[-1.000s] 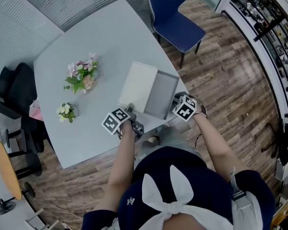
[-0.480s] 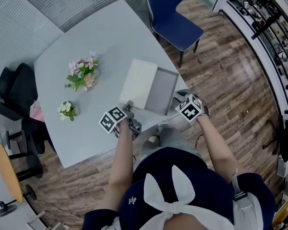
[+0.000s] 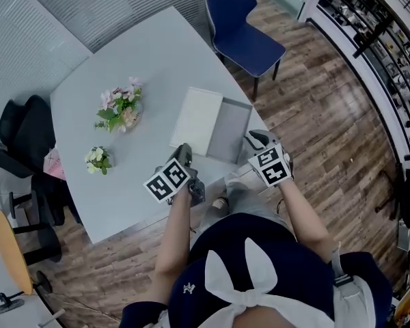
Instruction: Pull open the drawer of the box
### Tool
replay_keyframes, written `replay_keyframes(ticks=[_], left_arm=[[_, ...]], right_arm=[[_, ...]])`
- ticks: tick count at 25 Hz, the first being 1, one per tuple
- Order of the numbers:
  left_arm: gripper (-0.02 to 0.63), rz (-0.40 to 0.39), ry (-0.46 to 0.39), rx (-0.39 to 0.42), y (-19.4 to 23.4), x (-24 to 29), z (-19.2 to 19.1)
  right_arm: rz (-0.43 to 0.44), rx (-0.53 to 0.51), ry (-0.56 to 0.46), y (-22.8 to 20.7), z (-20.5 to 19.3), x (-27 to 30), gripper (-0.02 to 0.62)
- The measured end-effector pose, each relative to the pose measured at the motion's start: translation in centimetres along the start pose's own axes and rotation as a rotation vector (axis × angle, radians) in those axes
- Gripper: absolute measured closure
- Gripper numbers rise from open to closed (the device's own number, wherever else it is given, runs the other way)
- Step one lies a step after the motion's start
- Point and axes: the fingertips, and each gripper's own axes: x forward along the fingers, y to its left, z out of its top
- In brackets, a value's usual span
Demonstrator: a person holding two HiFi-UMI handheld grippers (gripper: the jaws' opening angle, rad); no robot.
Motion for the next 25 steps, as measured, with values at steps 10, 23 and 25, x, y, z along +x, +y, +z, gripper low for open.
replay_keyframes(ticks=[10,23,25], left_arm=[[0.575,-0.141,-0.076,0.242,-6.9,-2.6,1.0],[0.583,-0.186,-0.106,0.523,-10.5,-4.3,0.6],[0.583,-0.196,-0.104,0.520,-10.6,-4.4,0.6]], right_arm=[[-0.007,0.024,-0.158,2.1,4.0,-3.4,0.589],[0.018,0.099,-0.198,4.2,5.9,-5.7,0.592],[0.020,0.092,-0.200,4.4,6.0,-5.7,0.592]])
